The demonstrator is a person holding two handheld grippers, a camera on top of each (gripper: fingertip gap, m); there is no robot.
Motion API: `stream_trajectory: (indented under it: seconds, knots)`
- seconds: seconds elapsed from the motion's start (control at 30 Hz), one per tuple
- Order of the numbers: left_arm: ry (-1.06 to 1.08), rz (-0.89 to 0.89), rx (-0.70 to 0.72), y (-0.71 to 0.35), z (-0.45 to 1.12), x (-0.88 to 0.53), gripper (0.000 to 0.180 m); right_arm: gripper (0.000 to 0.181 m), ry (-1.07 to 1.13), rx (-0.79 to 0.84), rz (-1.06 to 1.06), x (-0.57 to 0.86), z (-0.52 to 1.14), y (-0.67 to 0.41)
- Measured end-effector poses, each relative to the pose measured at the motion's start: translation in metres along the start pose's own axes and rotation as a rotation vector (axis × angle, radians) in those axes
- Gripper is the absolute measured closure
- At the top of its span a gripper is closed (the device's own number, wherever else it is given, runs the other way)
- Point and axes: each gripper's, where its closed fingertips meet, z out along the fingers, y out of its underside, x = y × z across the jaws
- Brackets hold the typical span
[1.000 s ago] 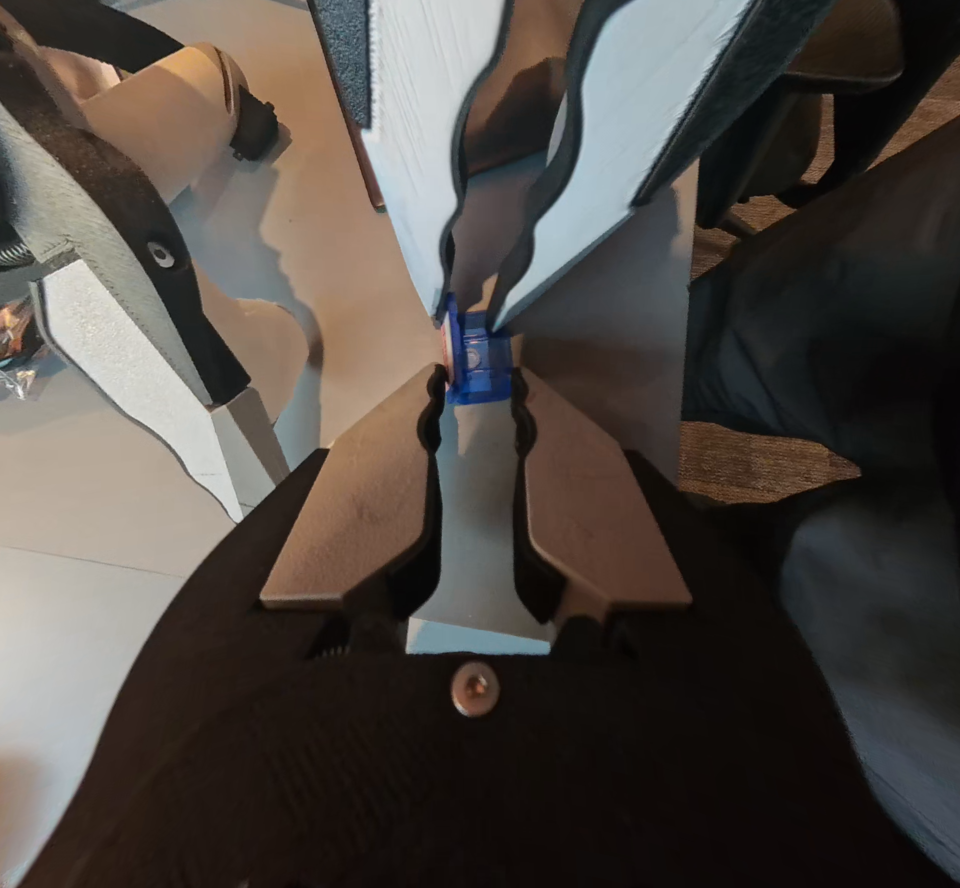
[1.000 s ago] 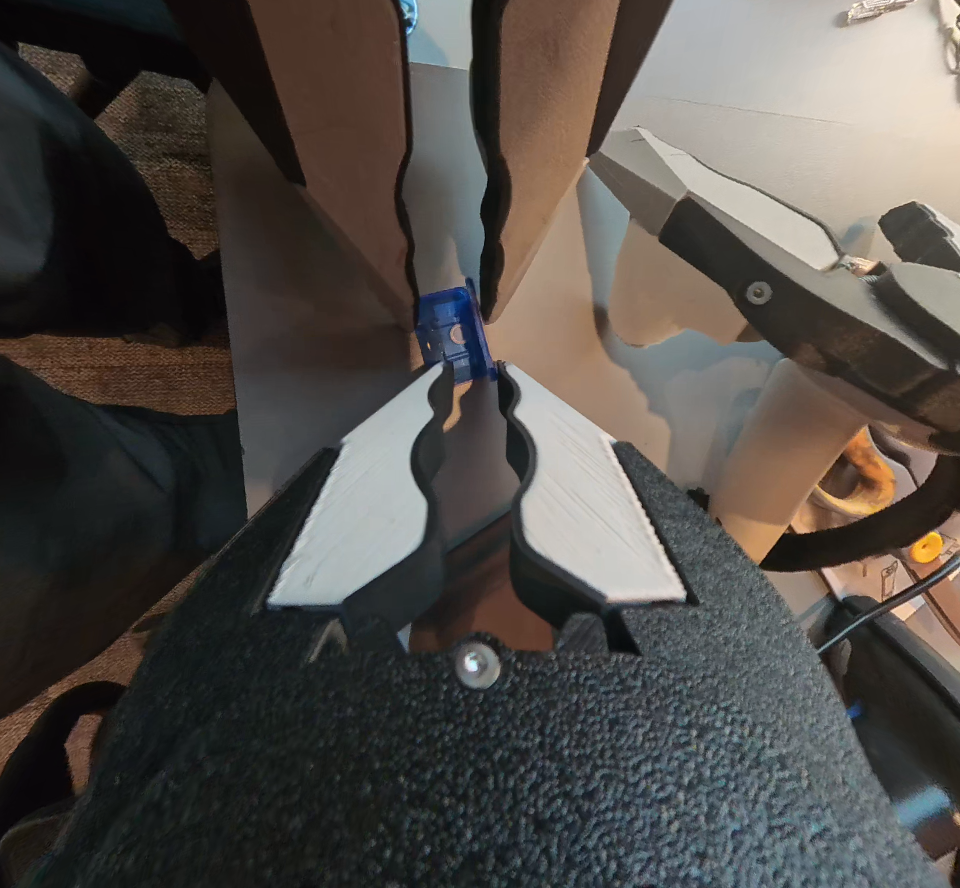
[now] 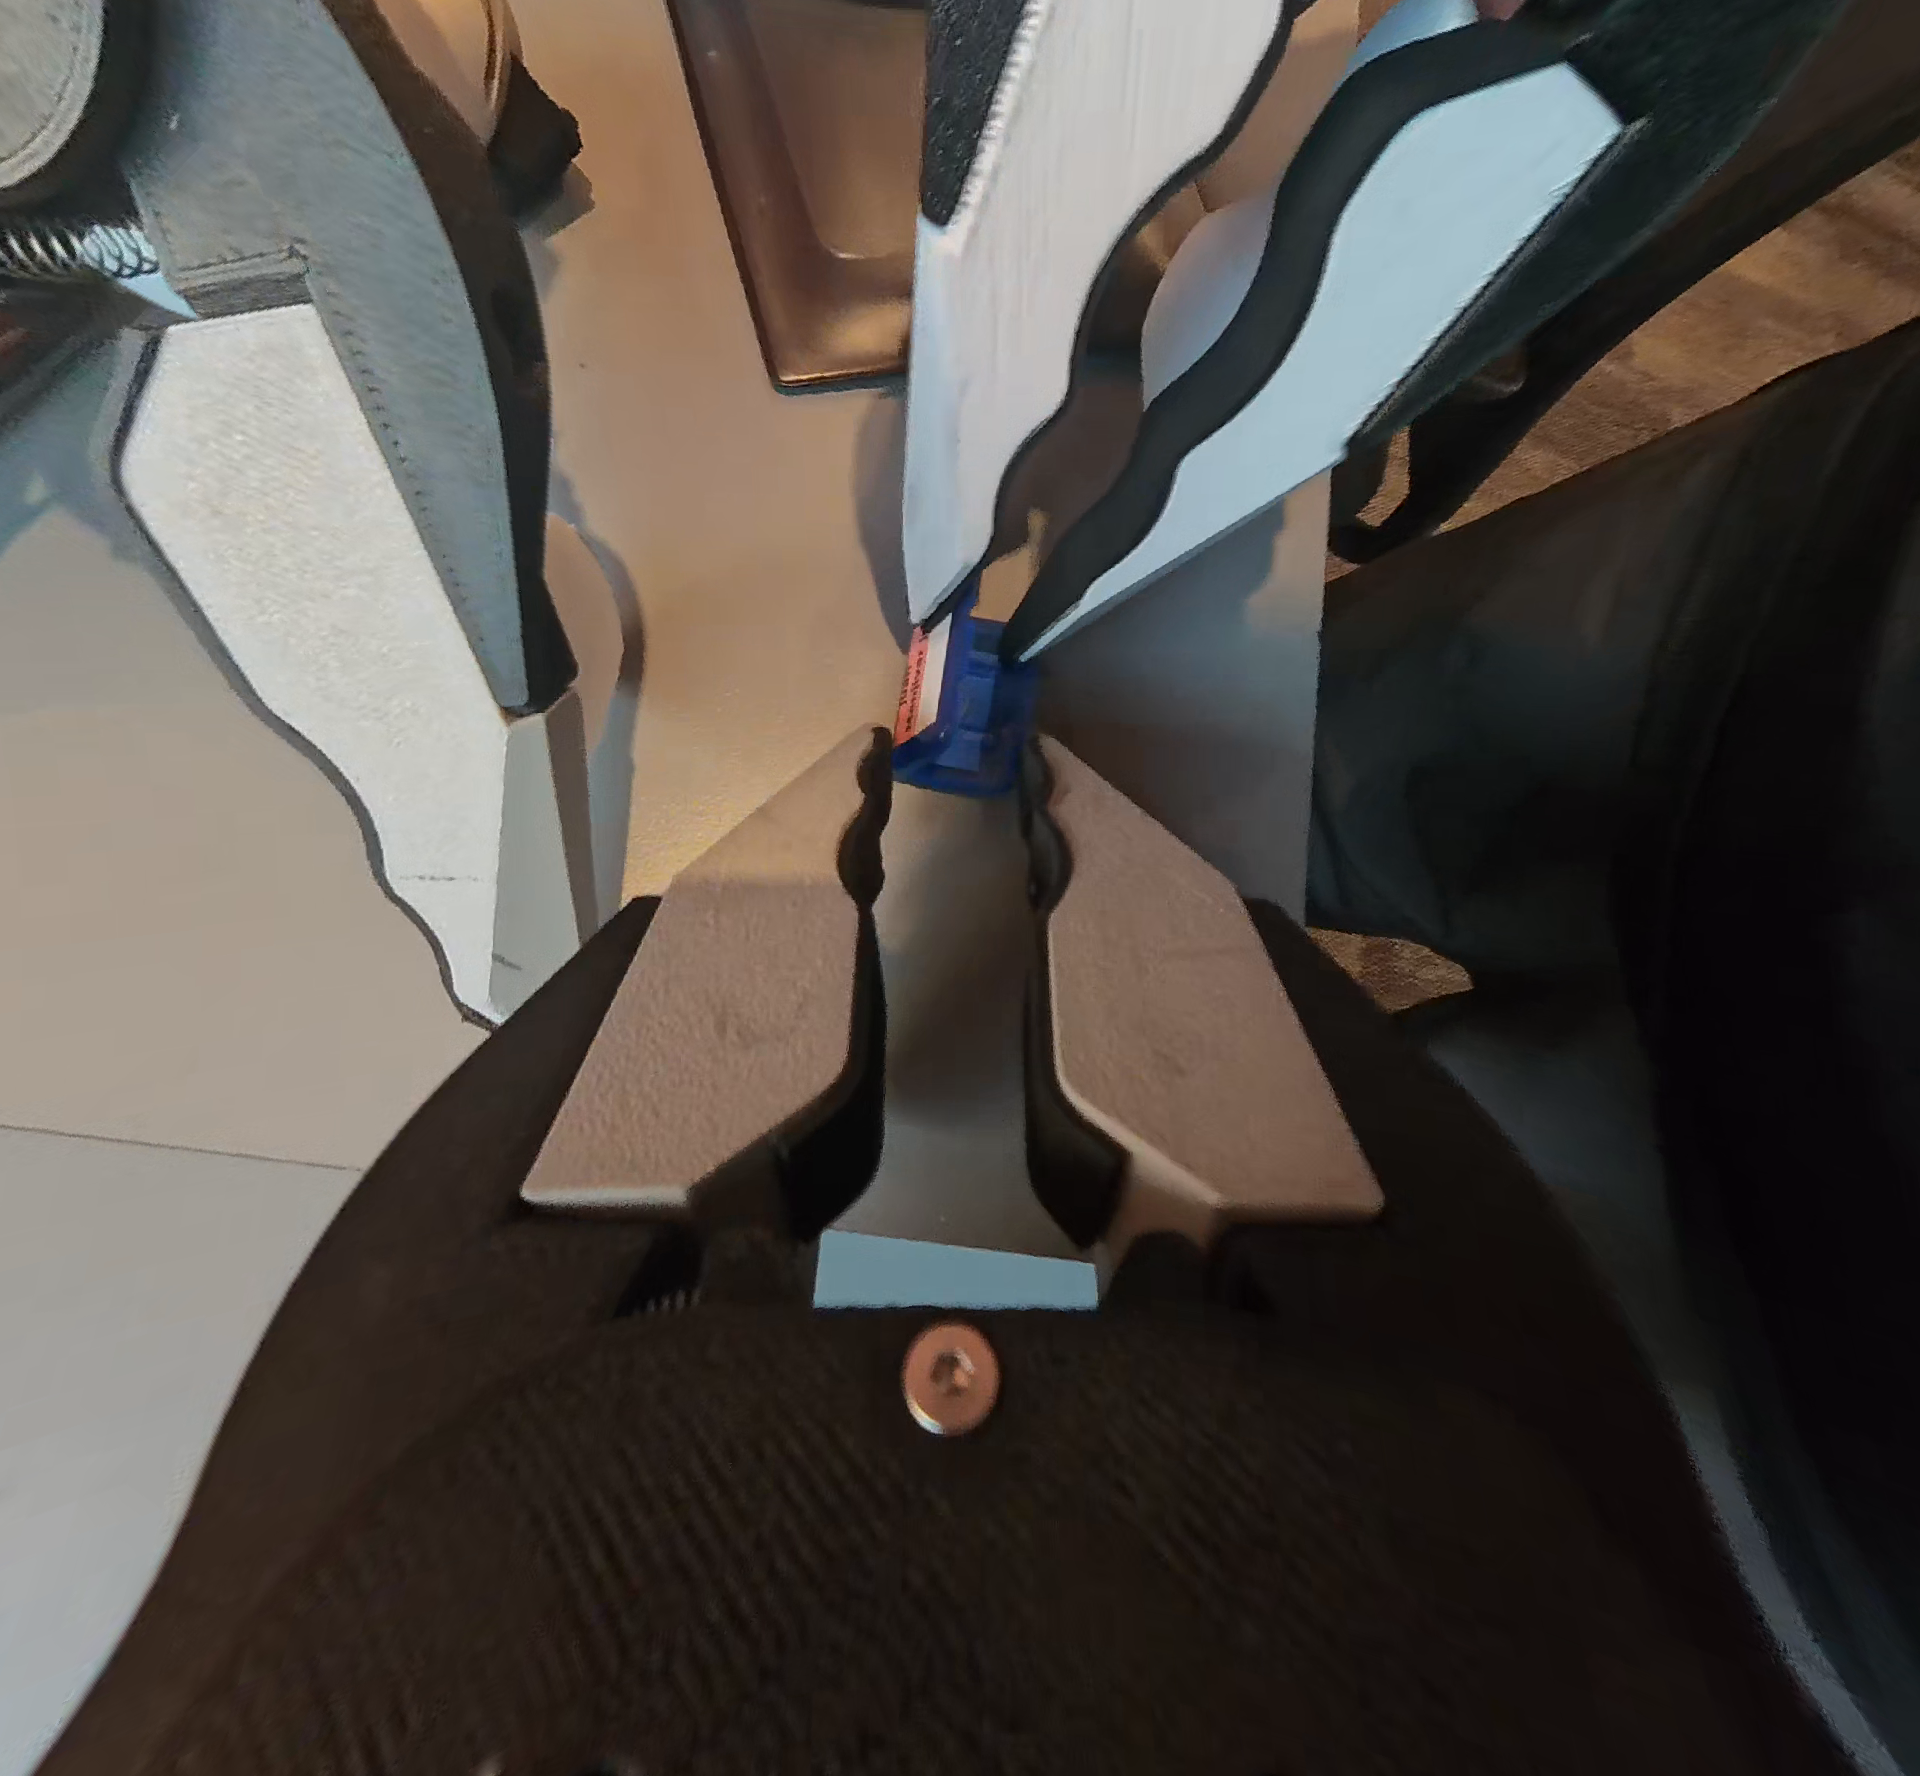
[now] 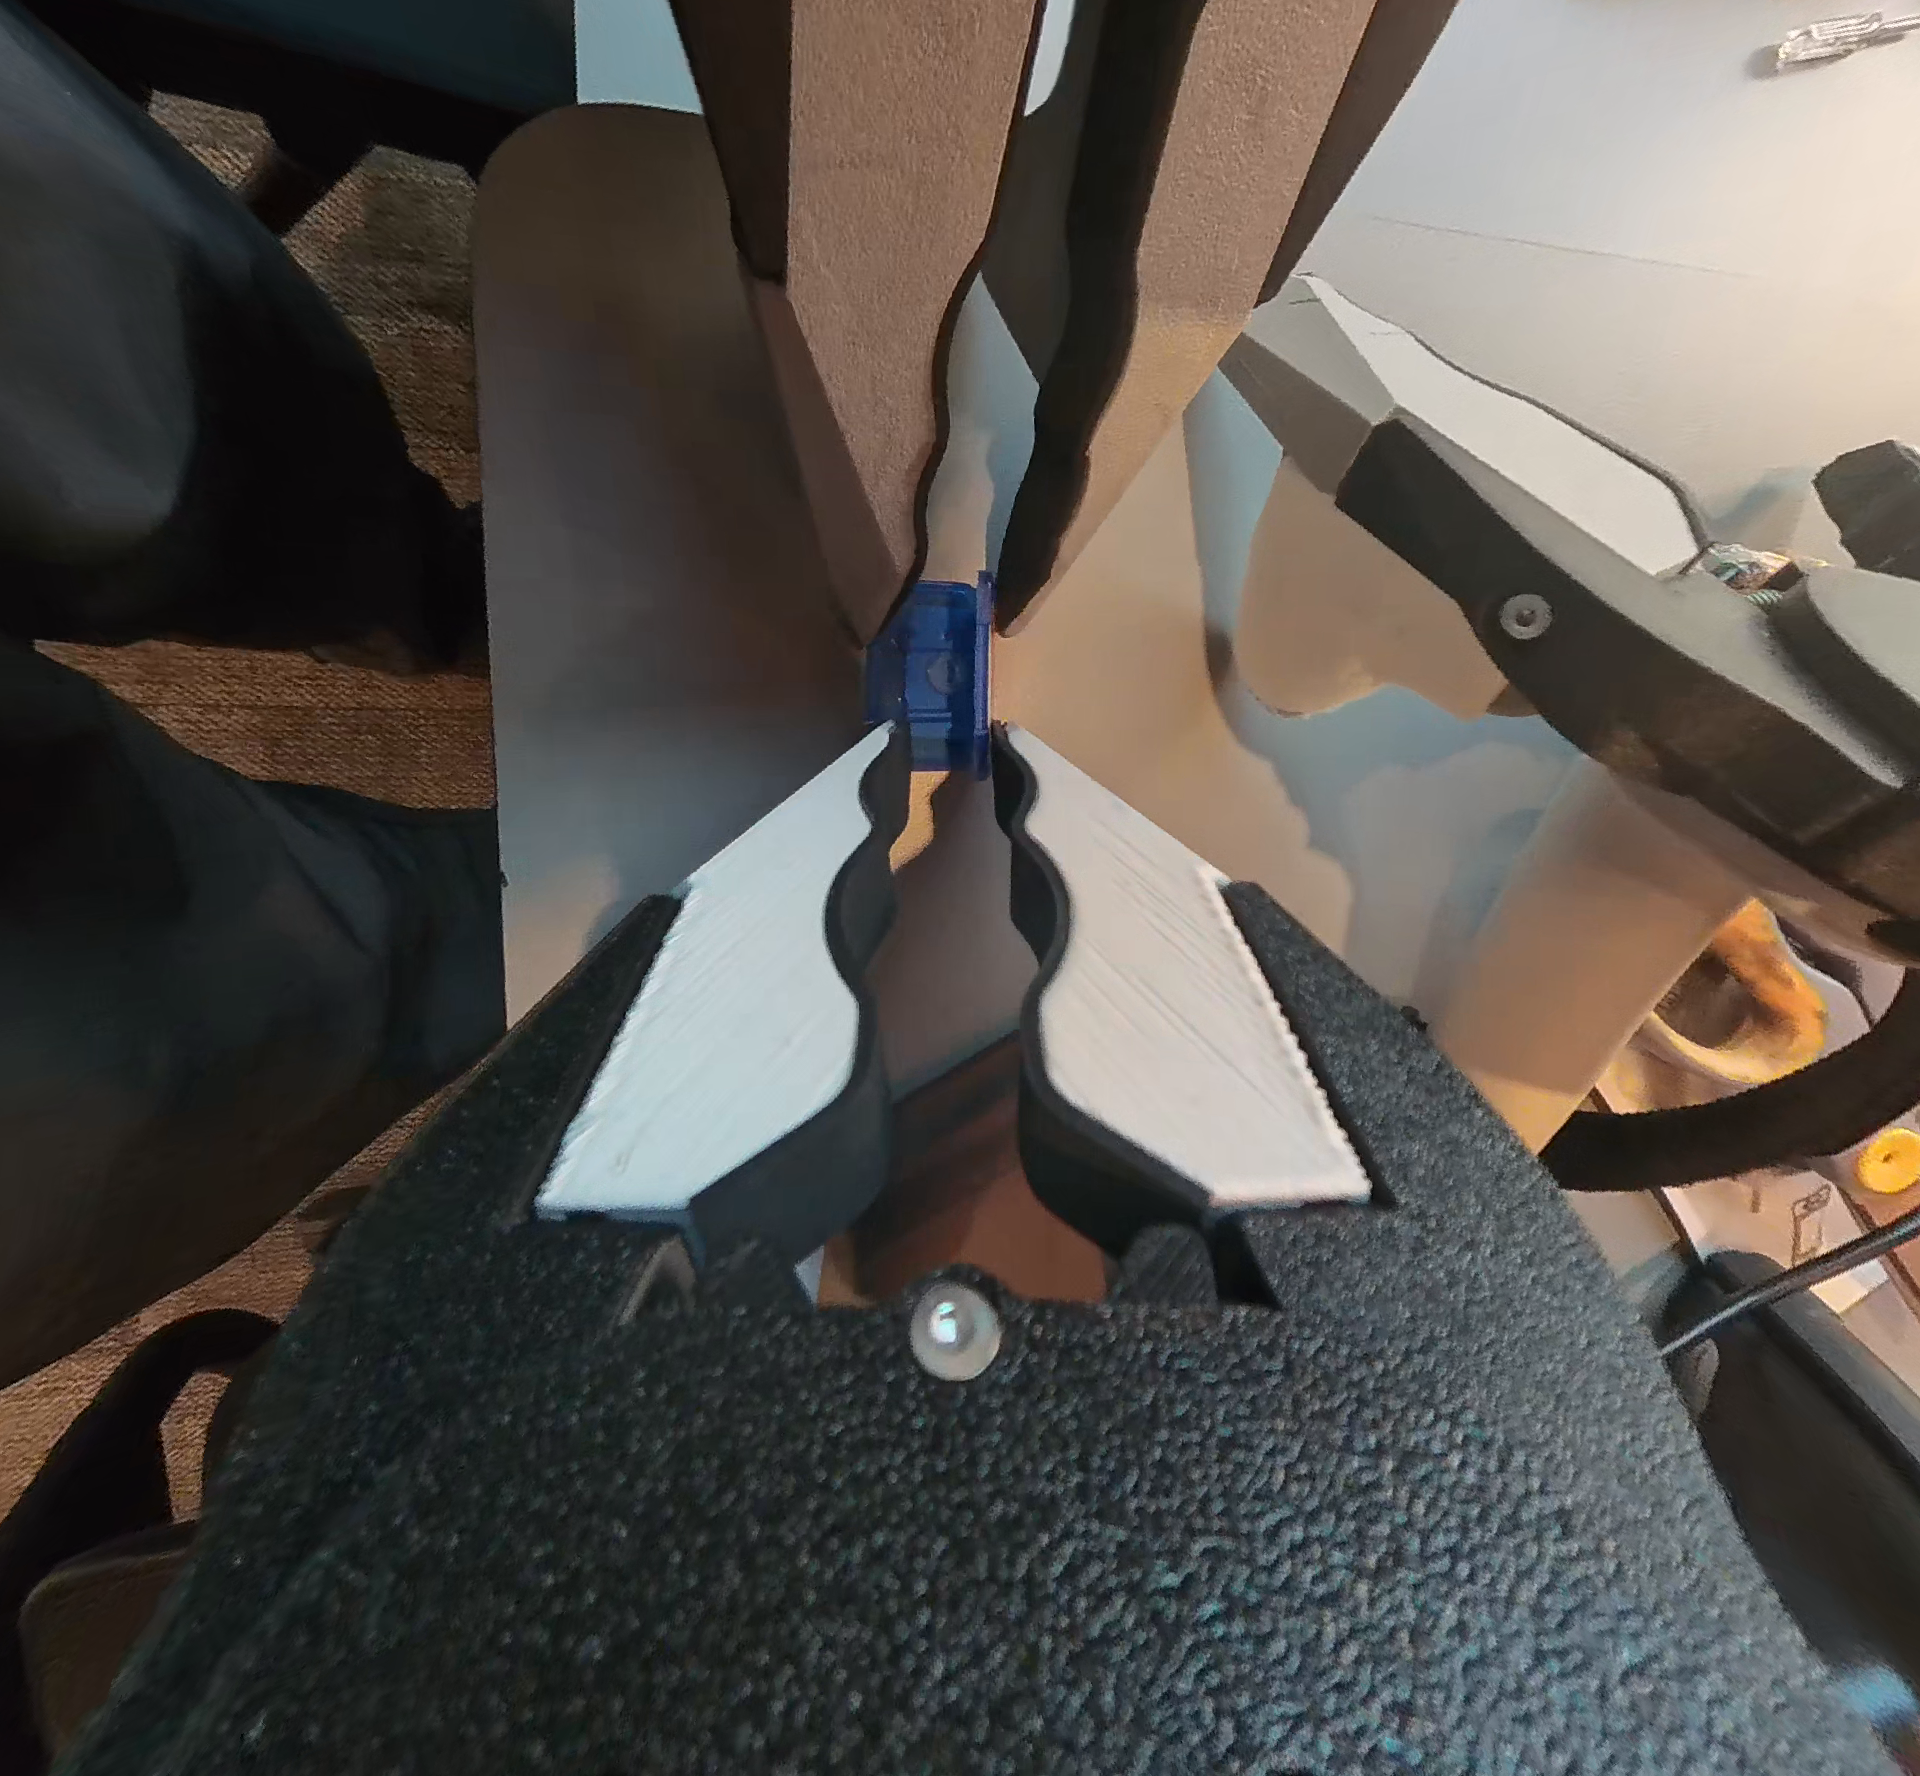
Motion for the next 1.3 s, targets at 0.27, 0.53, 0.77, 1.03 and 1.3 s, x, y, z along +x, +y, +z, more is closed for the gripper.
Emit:
stream_trajectory:
  seconds: [0.27, 0.53, 0.77, 1.03, 1.3]
  knots:
    - [0.031, -0.028, -0.007, -0.0006, -0.0008, -0.0012, 0.158, 0.134, -0.067, 0.021, 0.001, -0.0074, -0.0027, -0.004]
    - [0.064, -0.093, 0.003, -0.002, -0.001, -0.0029, 0.158, 0.16, 0.013, -0.032, -0.022, -0.0004, 0.003, 0.0035]
    - [0.062, -0.108, 0.012, -0.0009, -0.0027, -0.003, 0.158, 0.163, 0.011, -0.025, -0.012, -0.001, 0.0035, 0.0014]
    - [-0.023, 0.078, -0.053, 0.0043, -0.0032, -0.0011, 0.15, 0.164, -0.038, -0.007, 0.042, -0.0012, 0.0036, -0.0016]
    - [-0.132, 0.228, -0.097, 0.0044, -0.0005, -0.007, 0.16, 0.165, -0.098, 0.028, 0.14, -0.0013, 0.0026, -0.0011]
